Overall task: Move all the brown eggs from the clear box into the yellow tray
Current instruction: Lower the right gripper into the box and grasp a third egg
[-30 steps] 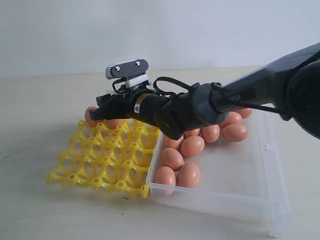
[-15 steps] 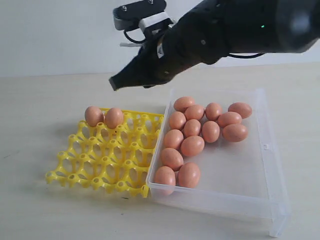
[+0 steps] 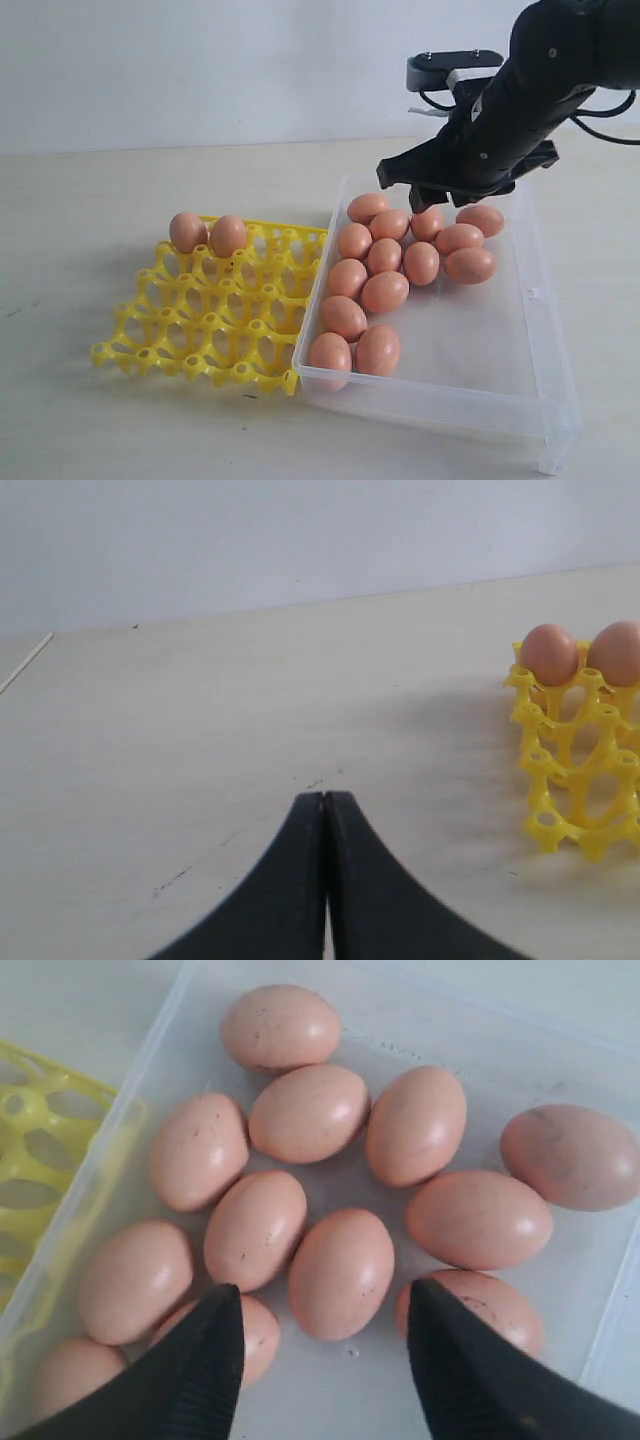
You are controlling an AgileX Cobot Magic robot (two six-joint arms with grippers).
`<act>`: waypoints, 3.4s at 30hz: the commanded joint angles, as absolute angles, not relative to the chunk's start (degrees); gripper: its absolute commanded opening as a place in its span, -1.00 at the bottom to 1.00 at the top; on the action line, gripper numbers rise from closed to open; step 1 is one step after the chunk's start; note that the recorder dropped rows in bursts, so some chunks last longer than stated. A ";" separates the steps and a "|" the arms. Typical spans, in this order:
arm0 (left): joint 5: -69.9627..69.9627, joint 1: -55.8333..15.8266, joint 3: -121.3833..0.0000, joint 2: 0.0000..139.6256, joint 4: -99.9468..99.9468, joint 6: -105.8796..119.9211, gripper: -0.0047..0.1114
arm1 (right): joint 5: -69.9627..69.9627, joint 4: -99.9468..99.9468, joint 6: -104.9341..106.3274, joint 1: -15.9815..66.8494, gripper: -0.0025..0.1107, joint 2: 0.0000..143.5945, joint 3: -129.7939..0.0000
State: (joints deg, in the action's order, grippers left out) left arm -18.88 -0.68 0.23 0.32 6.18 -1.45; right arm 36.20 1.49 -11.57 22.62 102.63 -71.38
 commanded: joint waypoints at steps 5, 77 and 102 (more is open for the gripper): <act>-18.09 -0.61 0.00 0.00 5.80 -1.70 -0.92 | 35.32 0.00 -10.05 20.61 -0.02 111.96 -76.04; -18.09 -0.61 0.00 0.00 5.80 -1.70 -0.92 | 30.36 -0.96 0.00 23.57 -0.31 111.14 -77.12; -18.09 -0.61 0.00 0.00 5.80 -1.70 -0.92 | 28.91 0.00 0.41 20.99 -0.13 120.80 -76.94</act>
State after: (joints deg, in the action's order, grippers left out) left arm -18.88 -0.68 0.23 0.32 6.18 -1.45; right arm 29.23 -0.35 0.00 21.16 120.54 -77.22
